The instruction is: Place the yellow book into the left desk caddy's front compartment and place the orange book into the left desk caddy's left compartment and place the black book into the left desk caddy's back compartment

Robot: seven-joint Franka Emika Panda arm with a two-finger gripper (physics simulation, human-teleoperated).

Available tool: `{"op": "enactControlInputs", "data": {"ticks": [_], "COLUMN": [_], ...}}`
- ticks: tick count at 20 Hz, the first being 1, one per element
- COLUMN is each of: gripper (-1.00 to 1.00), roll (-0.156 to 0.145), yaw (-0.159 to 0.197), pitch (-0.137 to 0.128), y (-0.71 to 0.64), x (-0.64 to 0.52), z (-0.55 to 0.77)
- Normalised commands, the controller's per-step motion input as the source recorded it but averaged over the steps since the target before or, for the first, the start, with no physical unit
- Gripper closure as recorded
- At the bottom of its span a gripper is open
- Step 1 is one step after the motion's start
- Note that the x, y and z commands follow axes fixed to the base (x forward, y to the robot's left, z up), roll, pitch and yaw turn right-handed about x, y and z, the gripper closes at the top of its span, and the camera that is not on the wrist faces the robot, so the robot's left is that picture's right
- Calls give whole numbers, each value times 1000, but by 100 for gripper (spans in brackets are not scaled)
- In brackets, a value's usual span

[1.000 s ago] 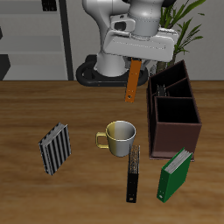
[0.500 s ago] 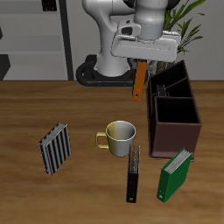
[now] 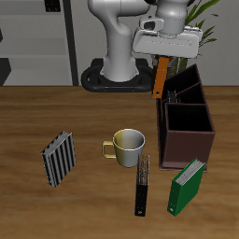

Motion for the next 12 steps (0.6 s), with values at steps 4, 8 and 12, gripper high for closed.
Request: {"op": "enactControlInputs", "data": {"ticks": [4, 8, 12], "gripper": [100, 100, 100], "roll": [9, 1, -45], "yaw": [28, 0, -7], "pitch": [12, -22, -16], "y": [346, 286, 342], "x": [-249, -265, -310], "z": [-142, -77, -92]}}
